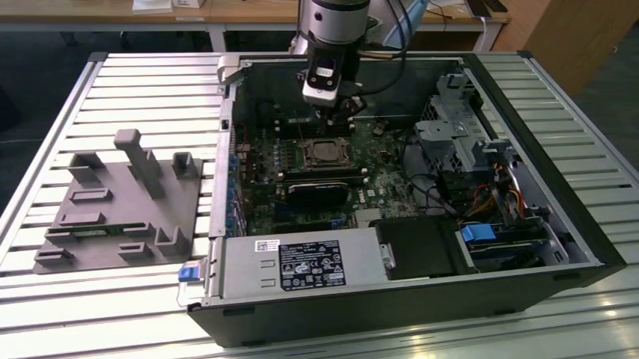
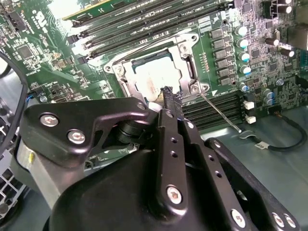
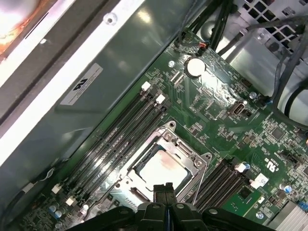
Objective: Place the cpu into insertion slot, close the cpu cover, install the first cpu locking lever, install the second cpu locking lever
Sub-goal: 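Install the first cpu locking lever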
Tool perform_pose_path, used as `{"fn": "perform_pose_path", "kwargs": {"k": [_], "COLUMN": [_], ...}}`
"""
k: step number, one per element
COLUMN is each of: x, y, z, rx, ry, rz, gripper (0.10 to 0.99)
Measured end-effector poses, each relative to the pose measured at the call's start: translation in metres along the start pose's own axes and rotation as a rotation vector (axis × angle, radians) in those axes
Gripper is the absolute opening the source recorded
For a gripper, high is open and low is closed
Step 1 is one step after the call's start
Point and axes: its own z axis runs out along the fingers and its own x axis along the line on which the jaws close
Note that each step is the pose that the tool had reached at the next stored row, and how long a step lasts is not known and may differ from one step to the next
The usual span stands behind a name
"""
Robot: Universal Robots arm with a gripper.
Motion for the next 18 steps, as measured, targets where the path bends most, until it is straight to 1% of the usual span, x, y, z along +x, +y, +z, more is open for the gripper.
{"fn": "perform_pose_path", "kwargs": {"k": [5, 13, 18], "x": [0.0, 0.0, 0.0], "y": [0.0, 0.0, 0.0], "z": [0.0, 0.0, 0.0], "rx": [-0.001, -0.002, -0.002], "ry": [-0.0007, -0.0017, -0.0023], "rz": [-0.038, -0.12, -0.184], "gripper": [0.106, 0.106, 0.106]}}
